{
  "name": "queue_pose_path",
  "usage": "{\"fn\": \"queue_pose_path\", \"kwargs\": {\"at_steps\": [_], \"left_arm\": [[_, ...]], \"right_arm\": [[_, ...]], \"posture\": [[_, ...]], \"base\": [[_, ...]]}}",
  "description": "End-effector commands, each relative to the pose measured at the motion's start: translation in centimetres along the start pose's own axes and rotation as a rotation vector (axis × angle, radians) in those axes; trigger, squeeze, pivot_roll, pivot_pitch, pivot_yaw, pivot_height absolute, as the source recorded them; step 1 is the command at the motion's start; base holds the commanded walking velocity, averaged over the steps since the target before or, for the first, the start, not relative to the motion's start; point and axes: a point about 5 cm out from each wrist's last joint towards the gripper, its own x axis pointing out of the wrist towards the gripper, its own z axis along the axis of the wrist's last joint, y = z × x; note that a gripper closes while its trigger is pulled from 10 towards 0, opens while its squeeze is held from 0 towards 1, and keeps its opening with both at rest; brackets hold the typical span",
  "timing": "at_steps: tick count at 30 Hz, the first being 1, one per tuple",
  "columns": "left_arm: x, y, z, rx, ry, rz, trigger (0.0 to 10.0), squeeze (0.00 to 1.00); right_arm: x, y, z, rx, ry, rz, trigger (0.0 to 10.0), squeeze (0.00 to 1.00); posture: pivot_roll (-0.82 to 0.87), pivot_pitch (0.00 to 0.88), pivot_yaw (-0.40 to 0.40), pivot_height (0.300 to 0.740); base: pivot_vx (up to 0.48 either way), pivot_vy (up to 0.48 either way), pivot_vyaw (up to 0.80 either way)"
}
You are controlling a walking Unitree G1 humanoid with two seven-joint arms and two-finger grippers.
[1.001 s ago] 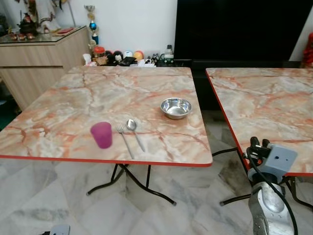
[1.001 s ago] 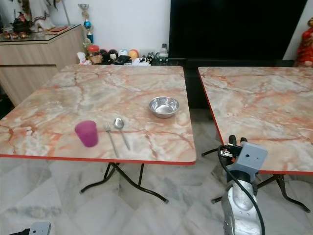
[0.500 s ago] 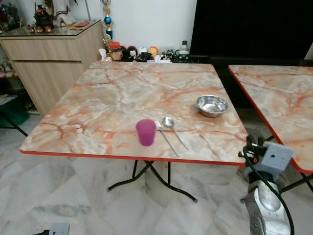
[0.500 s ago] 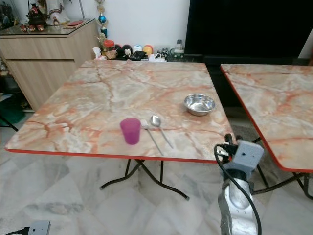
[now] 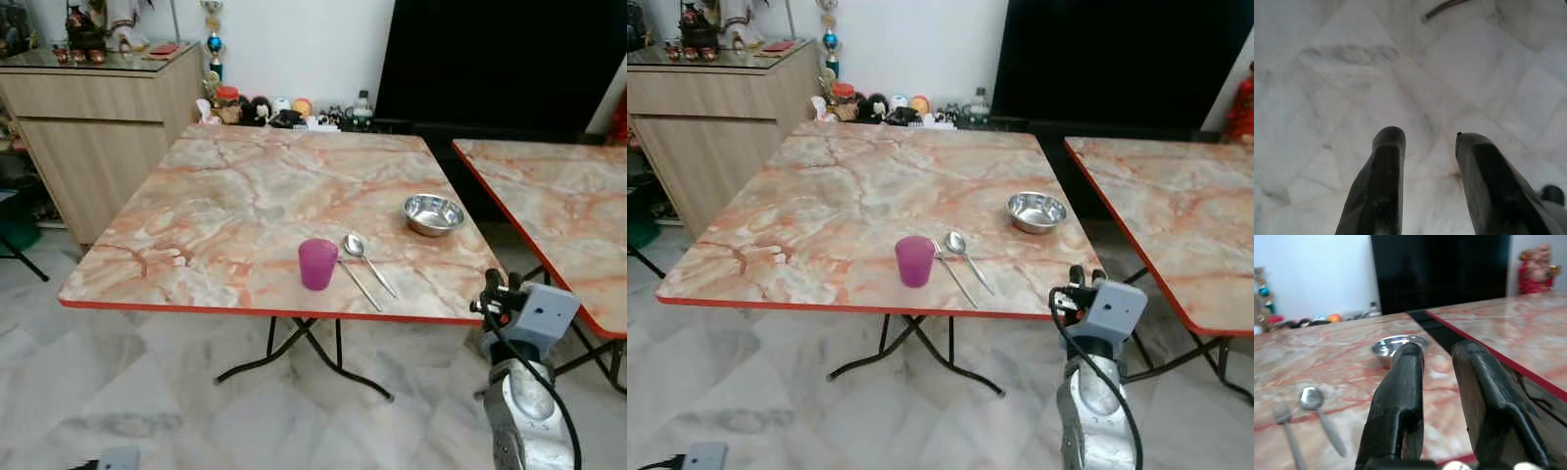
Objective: Setting the table
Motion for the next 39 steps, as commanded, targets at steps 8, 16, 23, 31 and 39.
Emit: {"fn": "queue_pose_path", "kwargs": {"at_steps": [8, 16, 23, 31, 39], "left_arm": [[-0.17, 0.5, -0.31, 0.025, 0.016, 0.003, 10.0, 0.0], [-0.2, 0.68, -0.31, 0.022, 0.013, 0.018, 10.0, 0.0], [-0.23, 0.67, -0.37, 0.012, 0.008, 0.018, 10.0, 0.0], [-0.23, 0.52, -0.42, -0.001, 0.007, 0.012, 10.0, 0.0], [-0.23, 0.5, -0.46, -0.015, 0.009, 0.011, 10.0, 0.0]], "right_arm": [[-0.19, 0.3, -0.33, 0.008, 0.014, 0.004, 10.0, 0.0], [-0.14, 0.33, -0.34, 0.008, 0.014, 0.005, 10.0, 0.0], [-0.13, 0.35, -0.35, 0.008, 0.014, 0.007, 10.0, 0.0], [-0.08, 0.4, -0.36, 0.007, 0.016, 0.012, 10.0, 0.0], [-0.02, 0.45, -0.31, 0.004, 0.013, 0.014, 10.0, 0.0]], "posture": [[-0.02, 0.021, 0.003, 0.74], [-0.02, 0.023, 0.002, 0.74], [-0.02, 0.024, 0.0, 0.74], [-0.02, 0.024, -0.004, 0.74], [-0.02, 0.024, -0.006, 0.74]], "base": [[0.243, -0.386, 0.0], [0.122, -0.182, 0.0], [0.0, 0.0, 0.0], [0.0, 0.0, 0.0], [0.0, 0.0, 0.0]]}}
